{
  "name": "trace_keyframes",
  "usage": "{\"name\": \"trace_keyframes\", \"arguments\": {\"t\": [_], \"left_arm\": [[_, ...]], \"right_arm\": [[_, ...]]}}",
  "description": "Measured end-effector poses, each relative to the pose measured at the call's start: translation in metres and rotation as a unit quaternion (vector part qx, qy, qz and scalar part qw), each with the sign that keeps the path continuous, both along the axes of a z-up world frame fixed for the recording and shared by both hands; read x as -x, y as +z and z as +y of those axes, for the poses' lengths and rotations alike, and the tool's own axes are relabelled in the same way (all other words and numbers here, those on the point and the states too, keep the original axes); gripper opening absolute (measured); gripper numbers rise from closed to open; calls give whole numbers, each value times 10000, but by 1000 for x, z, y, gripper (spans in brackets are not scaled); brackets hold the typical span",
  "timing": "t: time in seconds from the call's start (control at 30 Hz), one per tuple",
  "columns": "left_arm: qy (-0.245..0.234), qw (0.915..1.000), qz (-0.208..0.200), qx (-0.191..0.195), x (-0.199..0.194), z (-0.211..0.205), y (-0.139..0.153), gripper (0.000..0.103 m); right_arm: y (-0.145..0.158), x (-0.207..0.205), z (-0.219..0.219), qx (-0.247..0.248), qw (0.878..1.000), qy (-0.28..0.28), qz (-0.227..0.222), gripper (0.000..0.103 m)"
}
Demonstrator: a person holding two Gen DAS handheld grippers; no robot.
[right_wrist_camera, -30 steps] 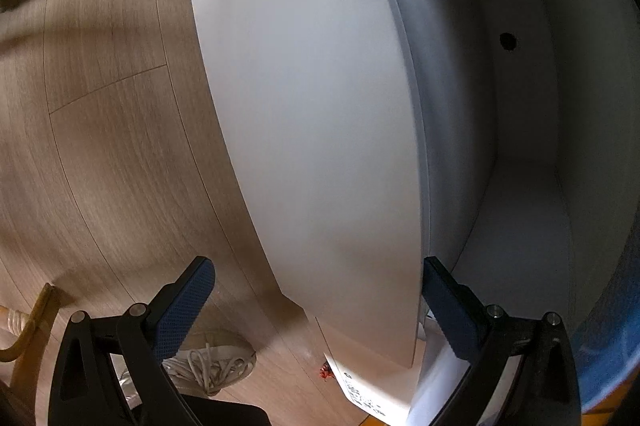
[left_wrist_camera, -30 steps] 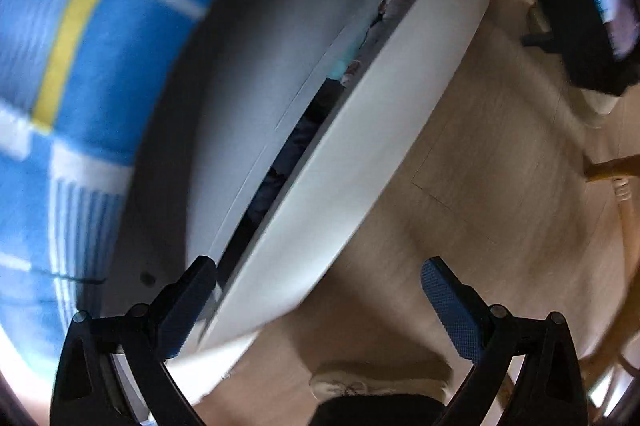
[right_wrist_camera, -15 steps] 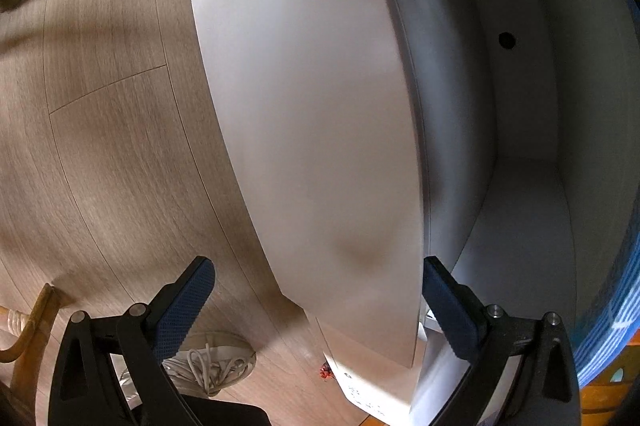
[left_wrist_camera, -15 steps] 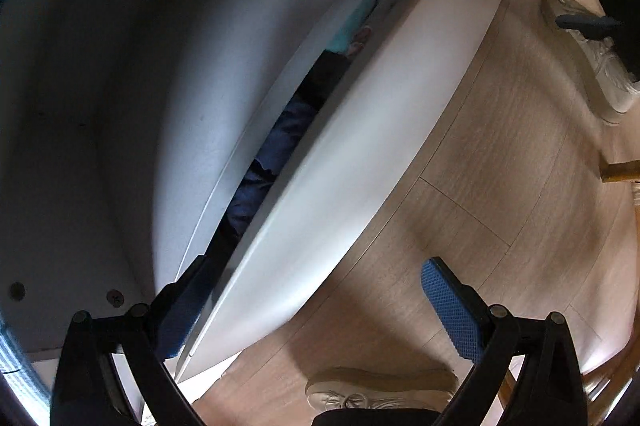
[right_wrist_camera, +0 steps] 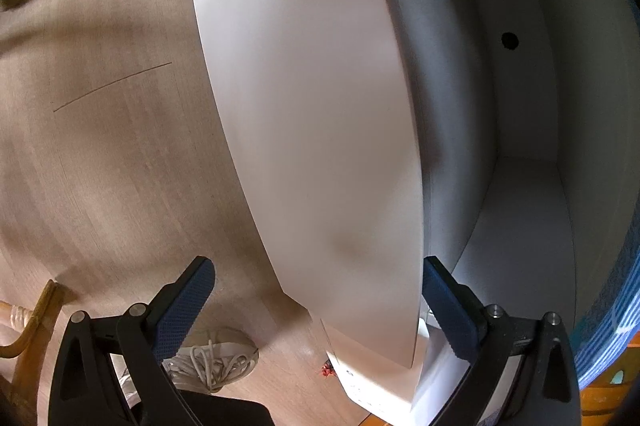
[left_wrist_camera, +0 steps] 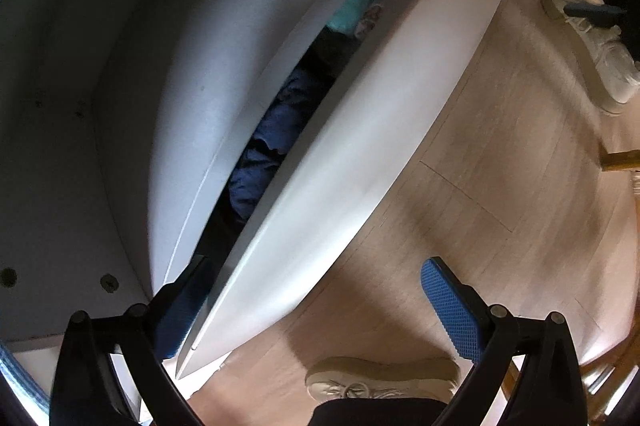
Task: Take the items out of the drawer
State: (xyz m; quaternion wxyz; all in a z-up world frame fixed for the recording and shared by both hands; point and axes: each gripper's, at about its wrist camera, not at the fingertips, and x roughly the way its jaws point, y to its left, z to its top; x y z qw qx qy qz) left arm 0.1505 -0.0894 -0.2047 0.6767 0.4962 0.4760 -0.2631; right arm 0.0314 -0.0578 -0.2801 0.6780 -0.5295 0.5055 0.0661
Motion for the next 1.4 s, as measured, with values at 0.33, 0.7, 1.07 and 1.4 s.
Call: {"name": "trace_keyframes", "arguments": {"t": [0.33, 0.7, 1.07, 1.4], "left_arm": [[-292, 9993, 94, -234, 29, 5, 2, 103], [-405, 9983, 238, -356, 59, 5, -3, 103], [-611, 9964, 423, -415, 87, 16, 4, 103], [-624, 9937, 878, -316, 95, 20, 24, 103]], "right_arm": [[4, 23, 7, 50, 9996, 4, 290, 103], [10, 49, 16, -37, 9976, -52, 683, 103], [21, 61, 17, -362, 9937, -134, 1056, 103], [25, 79, 21, -773, 9857, -178, 1484, 103]]}}
